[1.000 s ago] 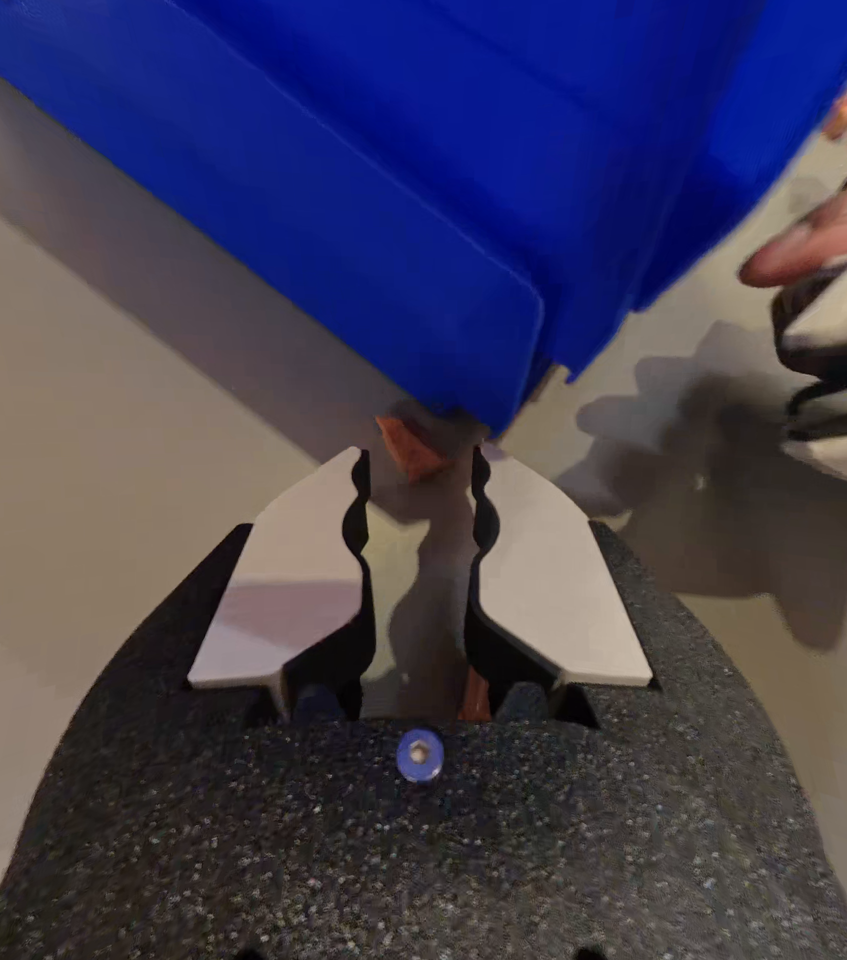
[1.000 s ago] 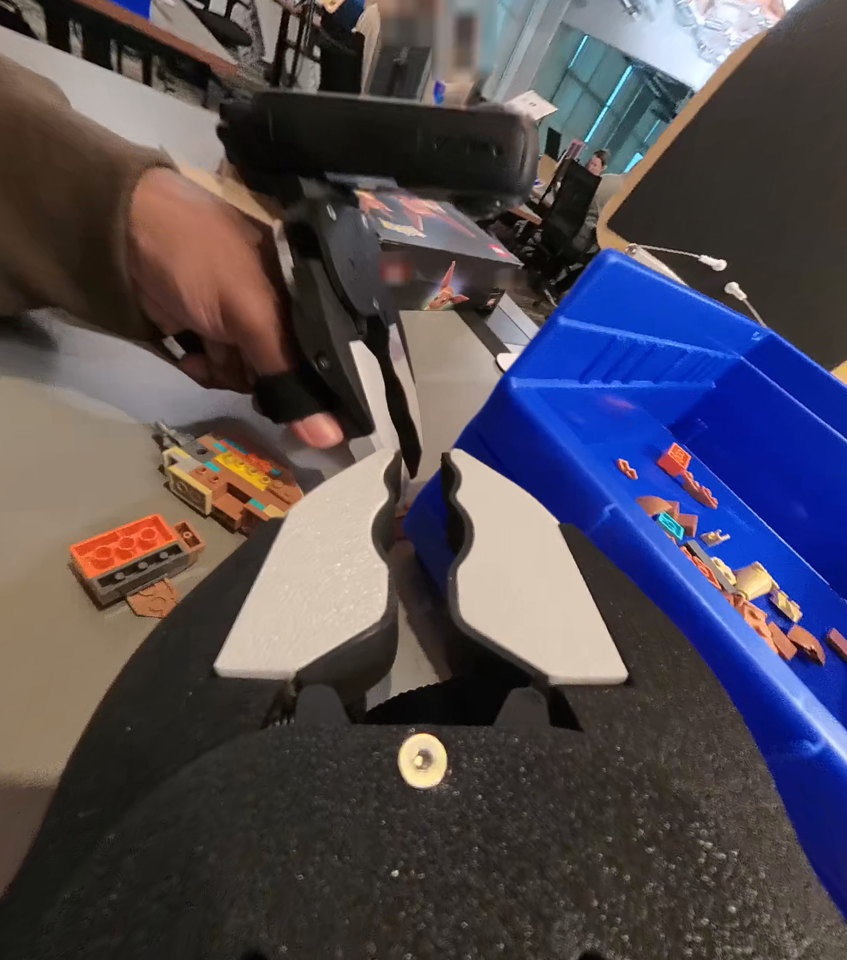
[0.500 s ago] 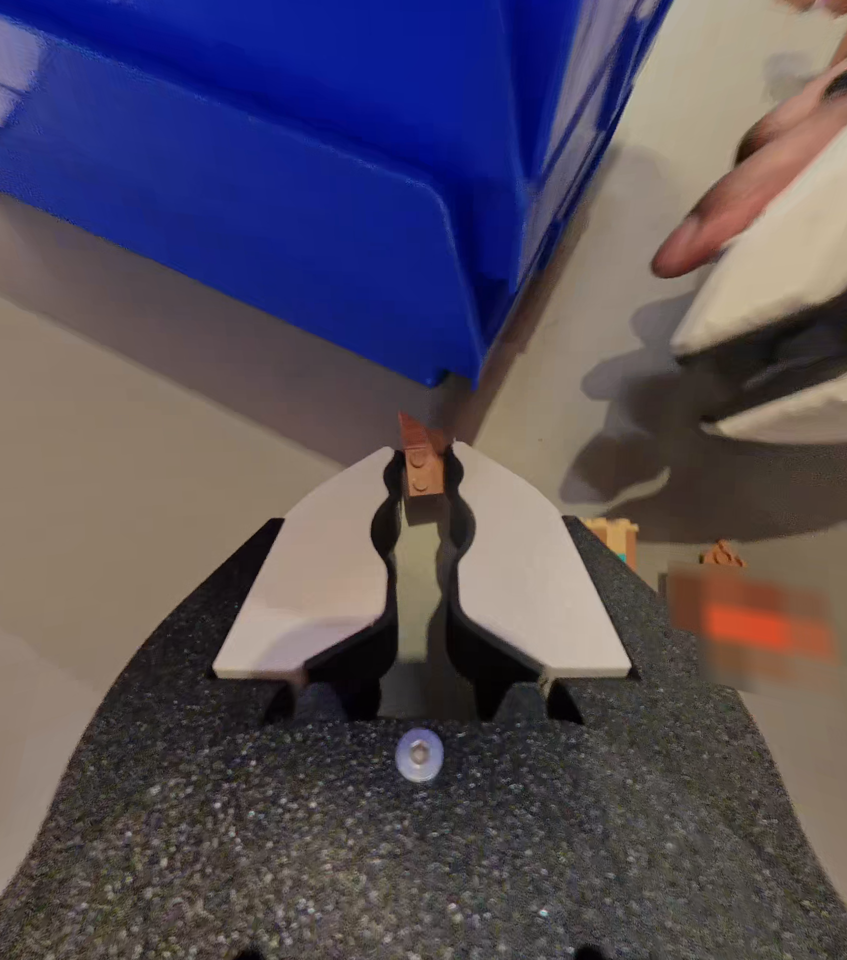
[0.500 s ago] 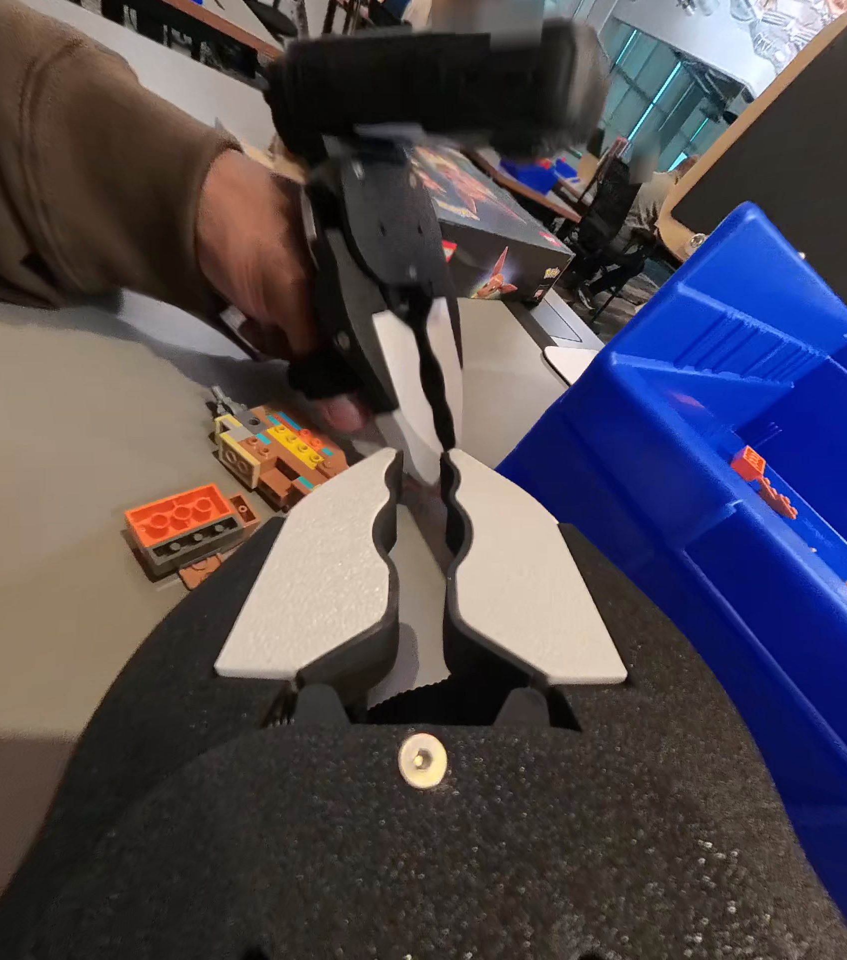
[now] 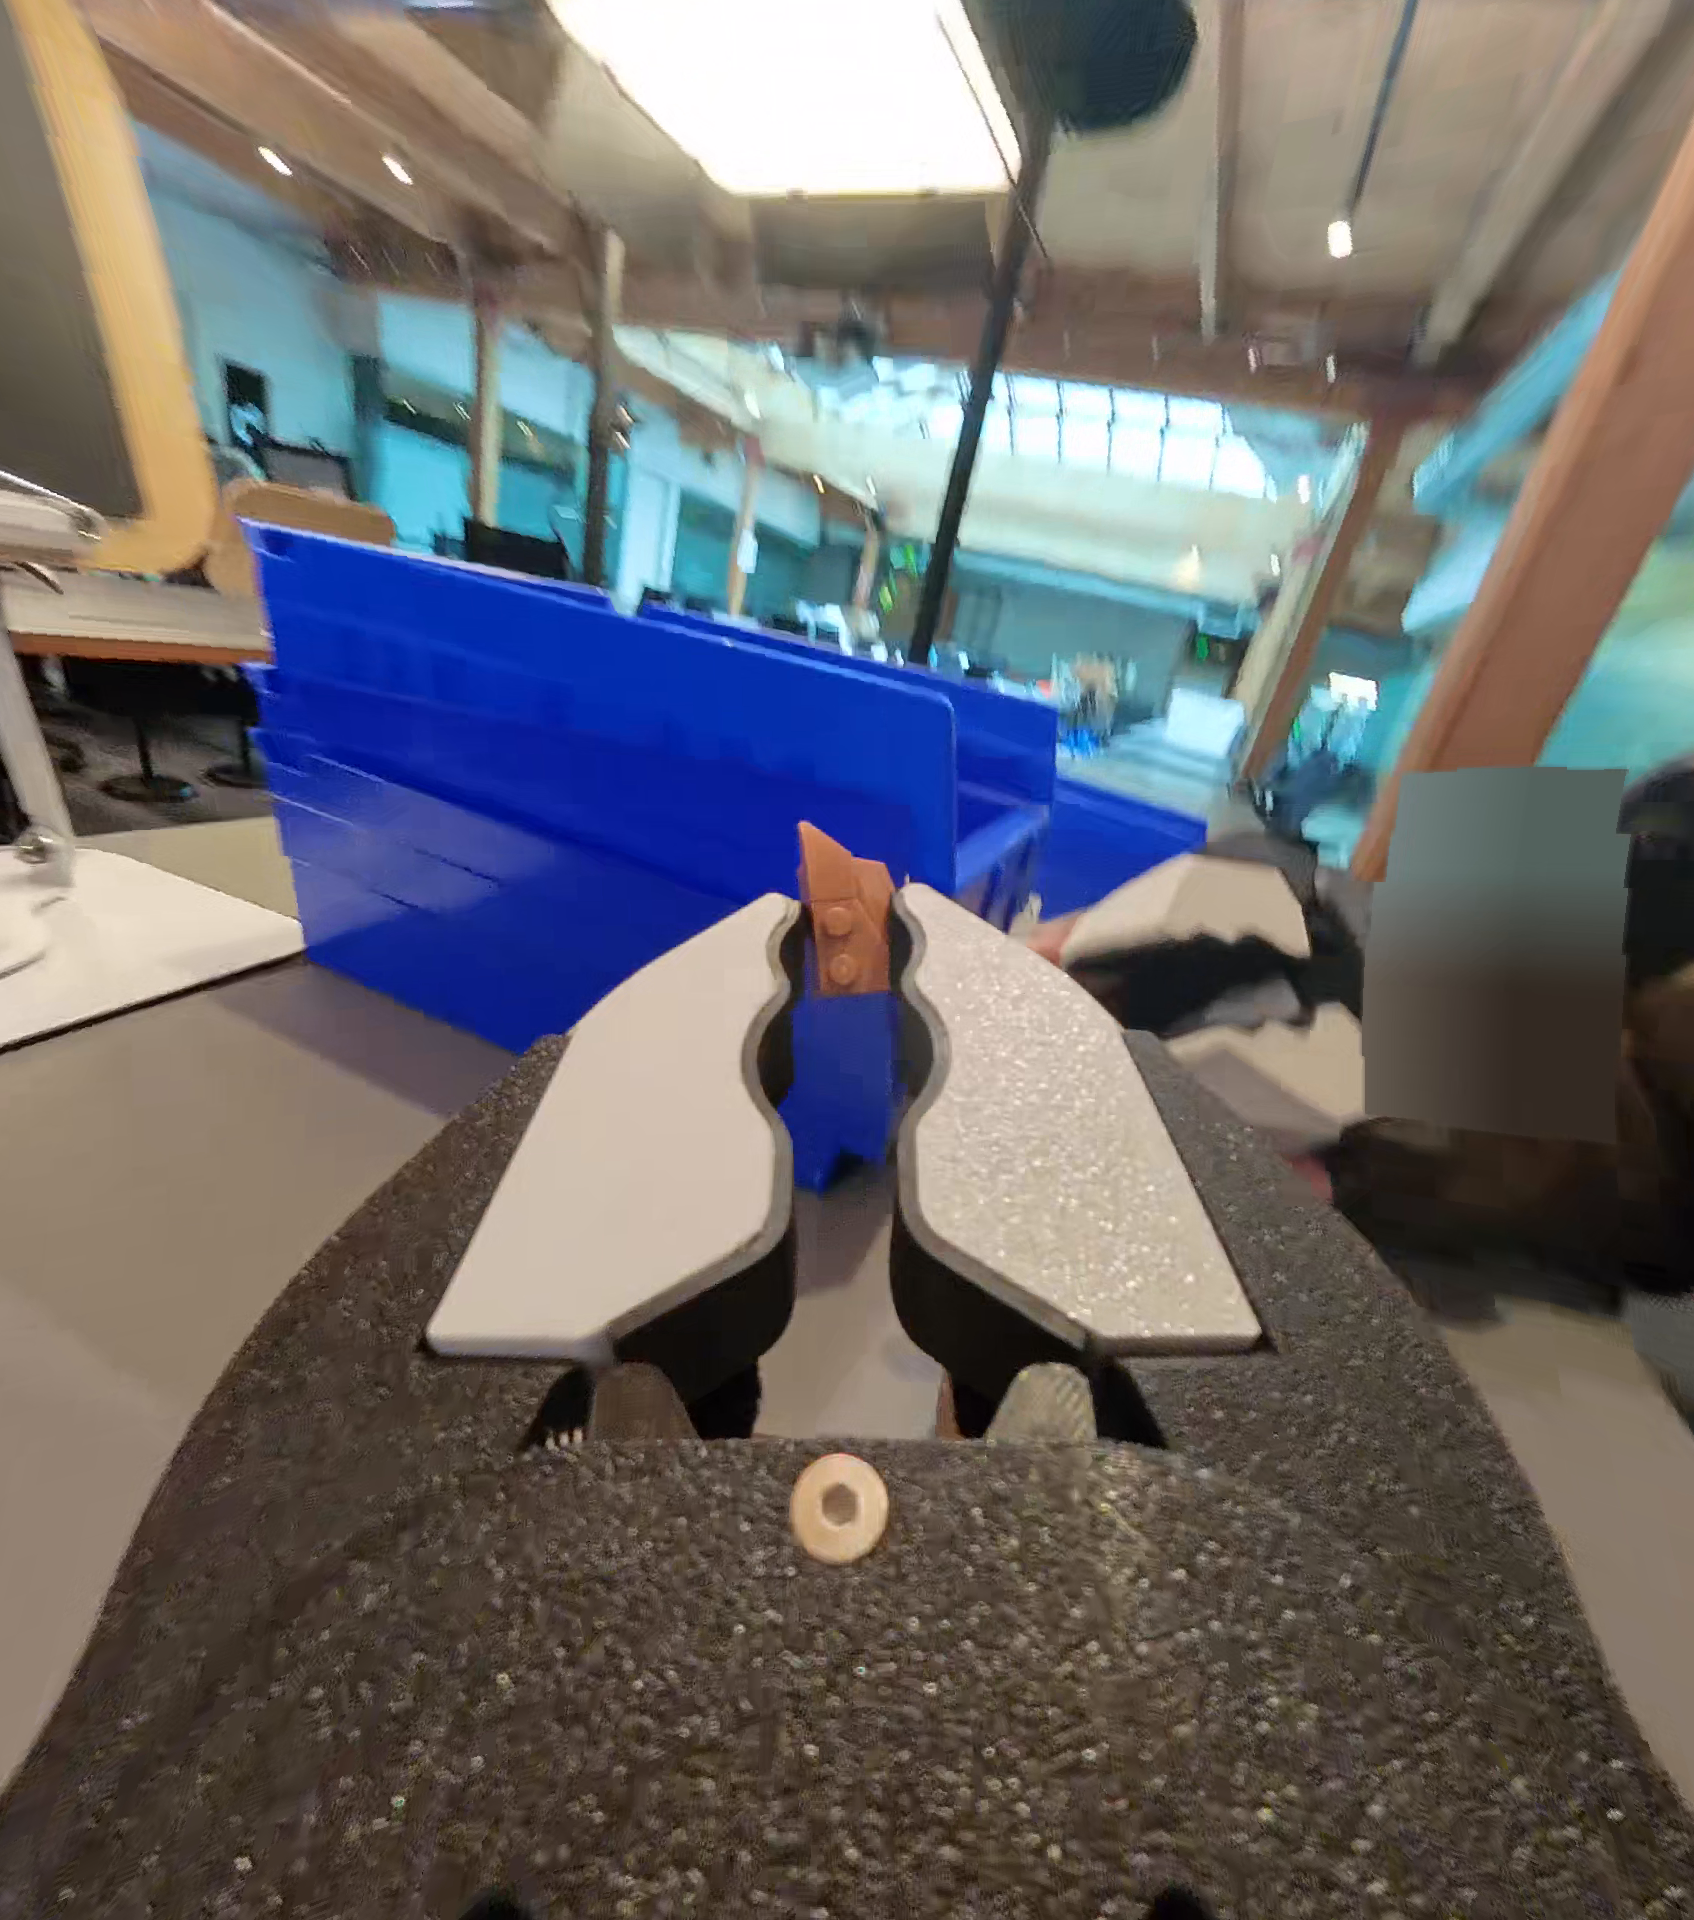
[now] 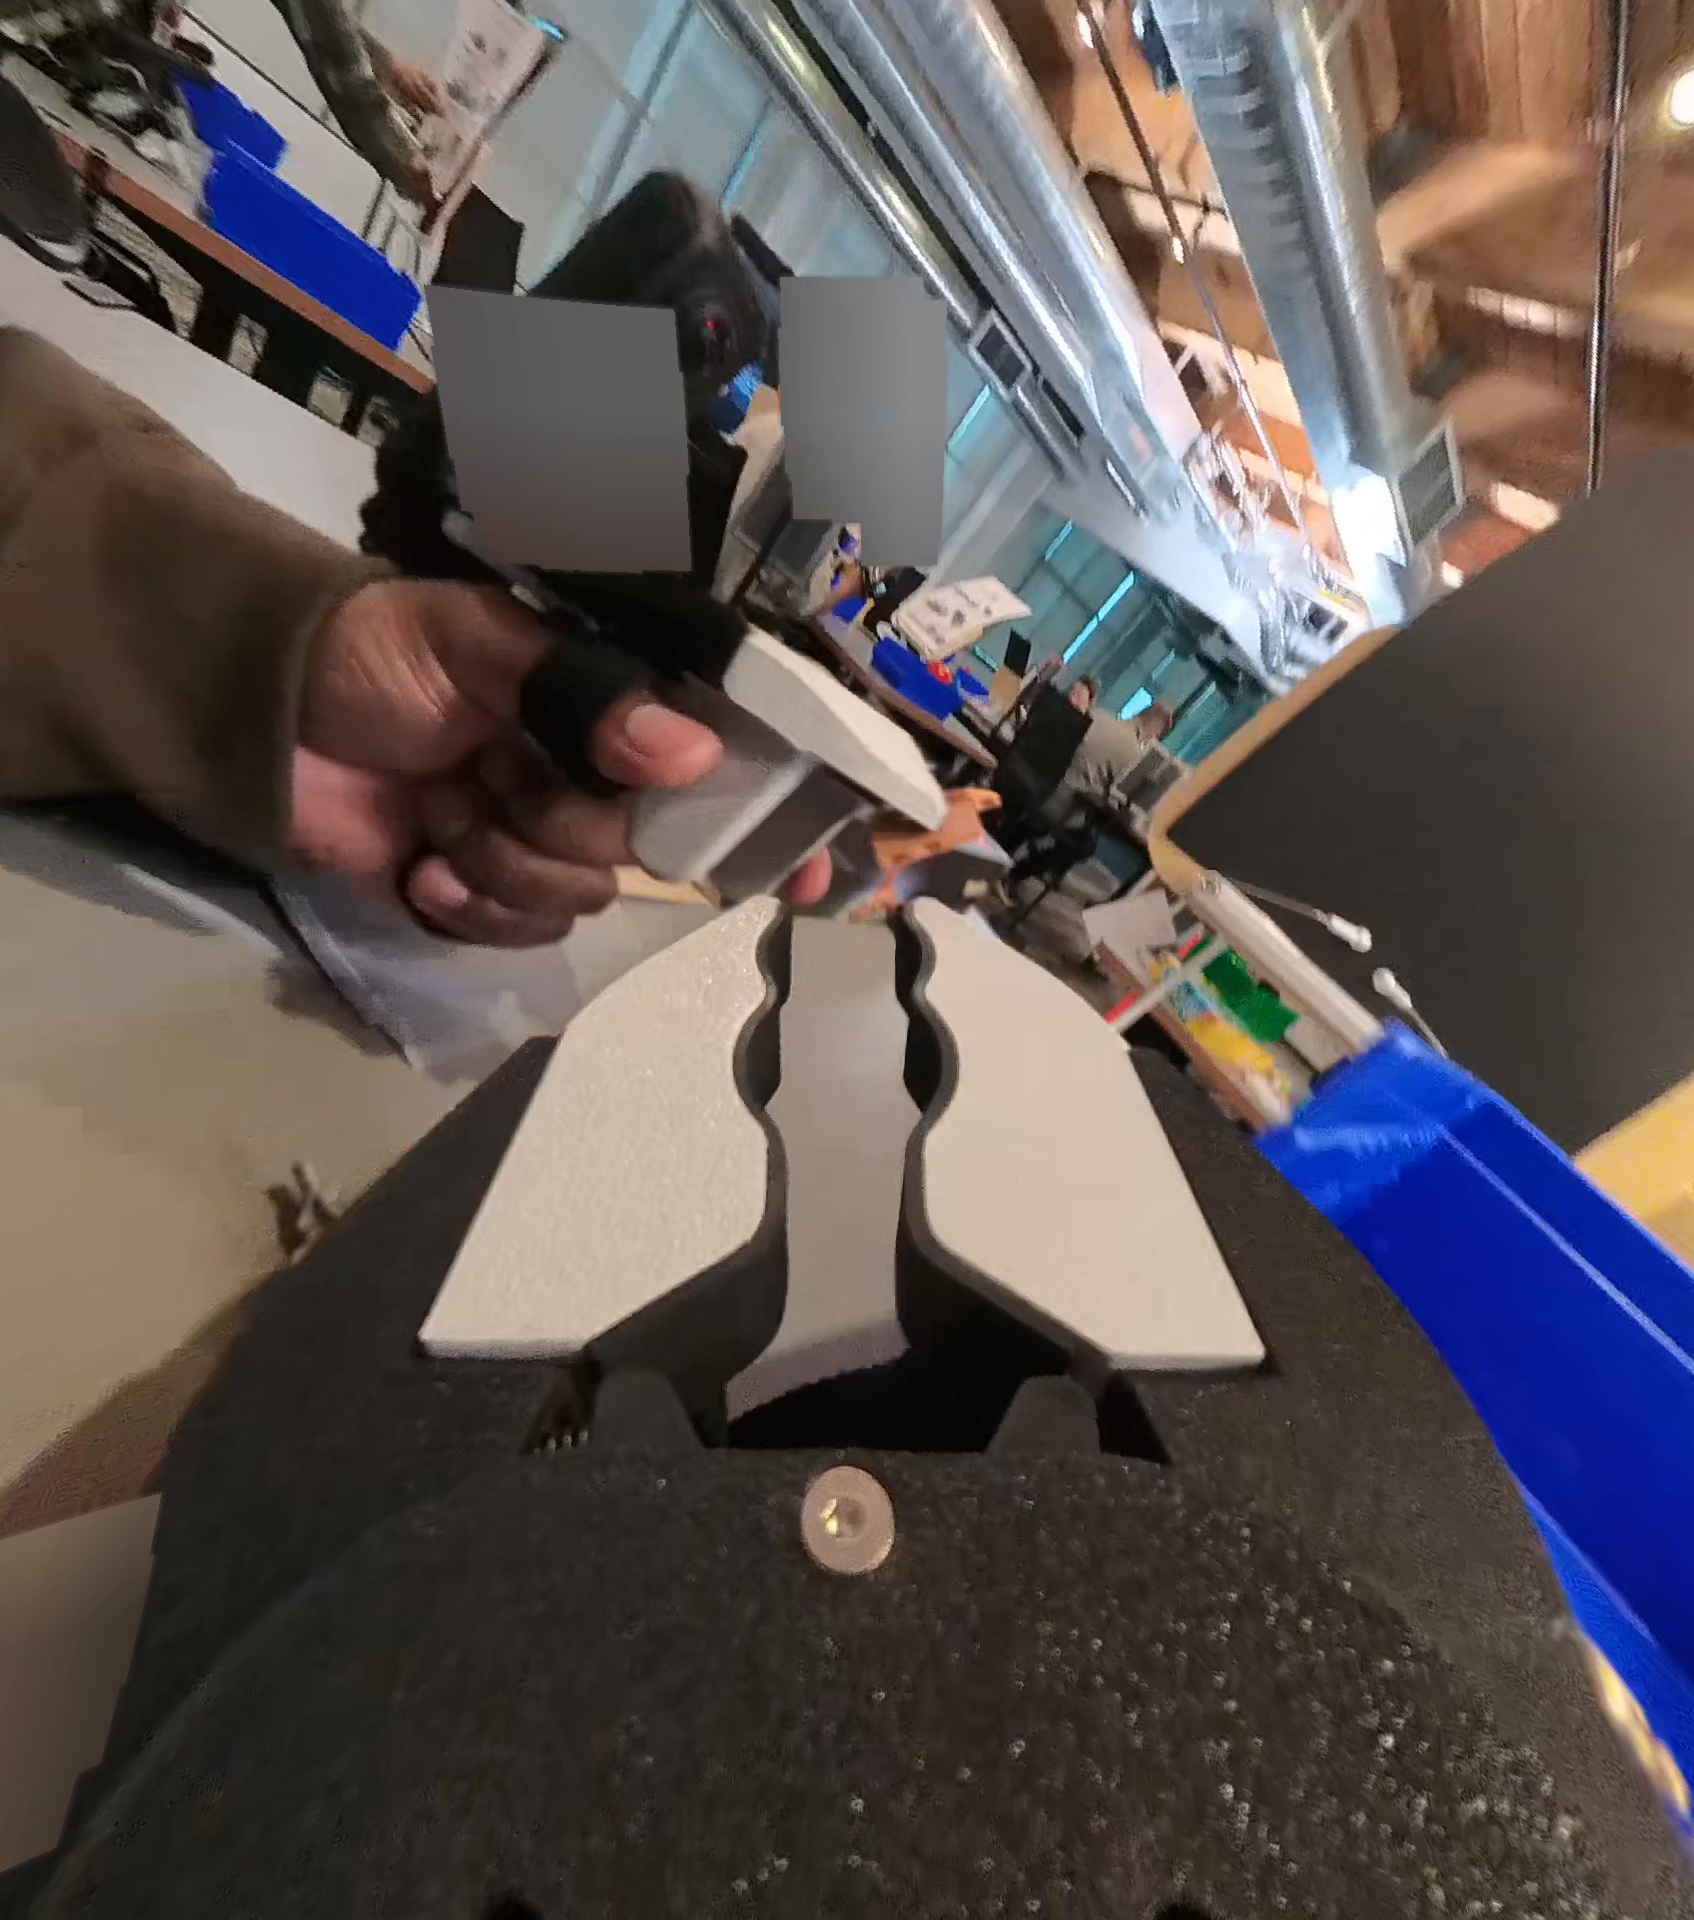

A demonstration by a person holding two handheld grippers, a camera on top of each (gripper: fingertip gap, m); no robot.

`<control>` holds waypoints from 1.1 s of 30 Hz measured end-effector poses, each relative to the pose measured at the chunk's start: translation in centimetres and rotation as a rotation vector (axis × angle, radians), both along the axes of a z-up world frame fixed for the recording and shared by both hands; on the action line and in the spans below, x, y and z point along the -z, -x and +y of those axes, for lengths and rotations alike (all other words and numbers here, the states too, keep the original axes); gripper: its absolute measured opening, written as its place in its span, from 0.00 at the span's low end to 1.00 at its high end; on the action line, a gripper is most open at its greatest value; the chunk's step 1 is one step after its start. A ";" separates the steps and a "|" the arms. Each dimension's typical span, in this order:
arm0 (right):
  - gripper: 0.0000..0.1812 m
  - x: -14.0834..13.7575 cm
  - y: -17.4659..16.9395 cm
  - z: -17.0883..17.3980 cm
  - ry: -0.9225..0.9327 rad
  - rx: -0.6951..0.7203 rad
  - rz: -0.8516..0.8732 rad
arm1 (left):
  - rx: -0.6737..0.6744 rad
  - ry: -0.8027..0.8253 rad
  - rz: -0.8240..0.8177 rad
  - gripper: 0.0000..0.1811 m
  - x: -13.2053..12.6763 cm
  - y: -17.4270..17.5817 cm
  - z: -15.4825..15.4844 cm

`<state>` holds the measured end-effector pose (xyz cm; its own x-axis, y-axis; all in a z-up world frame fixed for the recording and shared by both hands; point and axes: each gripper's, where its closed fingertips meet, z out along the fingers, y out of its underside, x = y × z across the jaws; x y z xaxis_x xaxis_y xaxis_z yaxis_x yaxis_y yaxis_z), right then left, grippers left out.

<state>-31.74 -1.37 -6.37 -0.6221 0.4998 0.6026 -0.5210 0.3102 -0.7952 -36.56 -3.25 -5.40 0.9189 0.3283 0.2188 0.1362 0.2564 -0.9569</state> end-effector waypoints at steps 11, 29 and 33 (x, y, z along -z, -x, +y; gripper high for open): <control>0.09 -0.3 0.7 1.7 0.036 0.129 0.201 | 0.062 -0.062 -0.047 0.08 -0.5 -1.2 0.7; 0.23 0.5 2.0 2.2 -0.326 0.301 0.562 | 0.239 0.344 -0.187 0.08 2.5 -5.3 4.0; 0.25 1.5 1.5 1.6 -0.398 0.267 0.619 | 0.254 0.461 -0.229 0.08 4.6 -5.7 4.3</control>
<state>-33.20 0.26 -7.83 -0.0032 0.2591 0.9659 -0.7009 0.6883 -0.1870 -30.83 1.09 -10.04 0.9275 0.2123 0.3077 0.3557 -0.2480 -0.9011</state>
